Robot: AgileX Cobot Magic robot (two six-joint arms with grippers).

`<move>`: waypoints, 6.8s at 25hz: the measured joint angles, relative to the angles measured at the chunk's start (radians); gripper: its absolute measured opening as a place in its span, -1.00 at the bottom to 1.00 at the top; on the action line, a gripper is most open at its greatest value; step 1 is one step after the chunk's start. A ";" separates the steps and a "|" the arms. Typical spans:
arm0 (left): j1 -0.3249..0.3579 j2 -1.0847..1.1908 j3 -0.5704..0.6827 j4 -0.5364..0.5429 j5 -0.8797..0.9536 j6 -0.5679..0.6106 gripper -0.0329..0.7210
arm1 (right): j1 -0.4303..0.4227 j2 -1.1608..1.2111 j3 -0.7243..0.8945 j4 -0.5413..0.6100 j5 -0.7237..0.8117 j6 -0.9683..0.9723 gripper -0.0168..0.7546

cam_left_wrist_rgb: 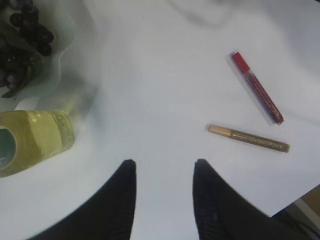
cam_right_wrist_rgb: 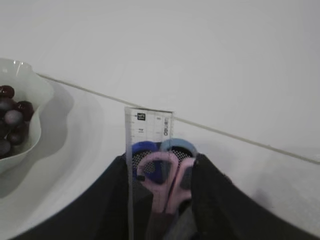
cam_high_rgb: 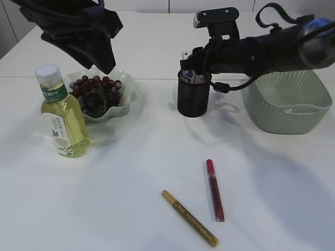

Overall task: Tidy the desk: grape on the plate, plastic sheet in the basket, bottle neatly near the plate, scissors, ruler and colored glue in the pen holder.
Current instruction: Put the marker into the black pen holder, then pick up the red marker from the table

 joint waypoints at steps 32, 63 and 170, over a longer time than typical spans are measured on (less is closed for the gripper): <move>0.000 0.000 0.000 -0.070 0.000 0.000 -0.18 | 0.008 -0.307 0.135 0.277 1.282 0.147 -0.06; 0.000 0.000 0.000 -0.096 0.000 -0.002 -0.20 | 0.162 -0.054 0.104 0.066 1.055 0.398 -0.06; 0.000 0.000 0.000 -0.068 0.000 -0.011 -0.22 | 0.162 -0.008 0.097 0.049 1.124 0.139 -0.72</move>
